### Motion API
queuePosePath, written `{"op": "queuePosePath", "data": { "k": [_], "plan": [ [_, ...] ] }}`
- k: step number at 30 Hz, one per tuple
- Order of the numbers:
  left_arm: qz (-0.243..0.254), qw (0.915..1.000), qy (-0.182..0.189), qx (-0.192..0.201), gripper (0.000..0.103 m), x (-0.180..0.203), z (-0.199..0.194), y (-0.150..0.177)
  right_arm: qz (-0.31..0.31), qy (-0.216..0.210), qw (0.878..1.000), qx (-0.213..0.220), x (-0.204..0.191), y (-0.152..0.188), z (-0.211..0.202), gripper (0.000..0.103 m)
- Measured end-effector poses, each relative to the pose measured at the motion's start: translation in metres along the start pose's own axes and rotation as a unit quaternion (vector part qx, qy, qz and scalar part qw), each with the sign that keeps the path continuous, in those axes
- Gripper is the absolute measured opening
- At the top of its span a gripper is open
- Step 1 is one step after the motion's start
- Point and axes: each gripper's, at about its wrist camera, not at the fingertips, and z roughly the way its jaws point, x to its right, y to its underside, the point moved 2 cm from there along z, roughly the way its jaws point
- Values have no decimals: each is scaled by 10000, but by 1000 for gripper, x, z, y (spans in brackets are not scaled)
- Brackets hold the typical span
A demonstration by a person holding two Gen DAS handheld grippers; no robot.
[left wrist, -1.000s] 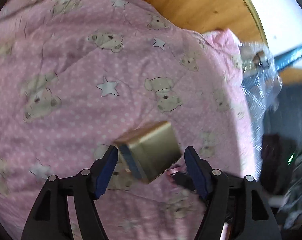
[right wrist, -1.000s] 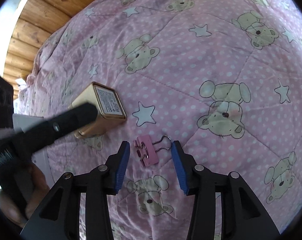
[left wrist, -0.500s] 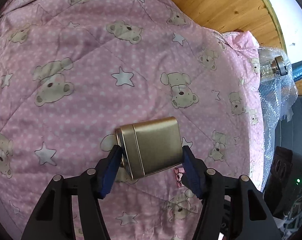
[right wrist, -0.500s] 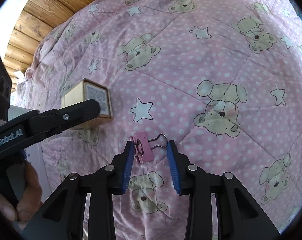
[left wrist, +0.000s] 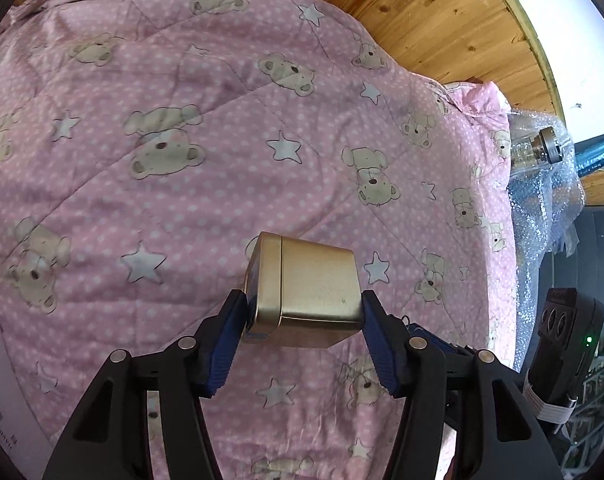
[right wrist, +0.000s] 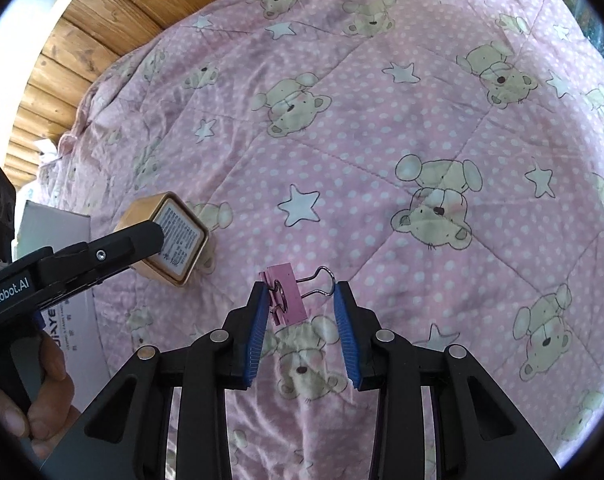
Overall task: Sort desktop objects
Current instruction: 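Lift and carry the gold box and clip over the JIAYE box with both tools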
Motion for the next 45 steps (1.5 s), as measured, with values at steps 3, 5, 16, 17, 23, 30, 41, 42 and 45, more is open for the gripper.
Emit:
{"op": "queuePosePath", "data": {
  "k": [3,5,16,17,23,30,41,42,45],
  "plan": [
    [-14,10000,-10,71,59,0,-11,4,-54,-35,10000,44,-7,4,-6,35],
    [-5,9999,-20,121,59,1,-19,8,-111,-57,9999,69,-13,7,-10,35],
    [-42,9988,-26,493,59,-3,-76,43,-563,-214,9979,235,-57,37,-45,35],
    [-60,9986,-33,525,59,-4,-80,47,-594,-230,9977,237,-60,40,-47,35],
    [-95,9967,1,810,59,-6,-116,71,-880,-347,9953,228,-88,63,-57,35],
    [-306,9917,75,1246,59,-18,-164,94,-1333,-477,9892,371,-128,80,-79,35],
    [-578,9820,88,1797,59,-39,-217,123,-1863,-578,9791,570,-174,96,-105,35],
    [-603,9809,89,1847,59,-40,-221,126,-1909,-583,9781,582,-178,99,-108,35],
    [-661,9784,88,1958,59,-43,-231,134,-2036,-591,9753,617,-186,105,-113,35]
  ]
}}
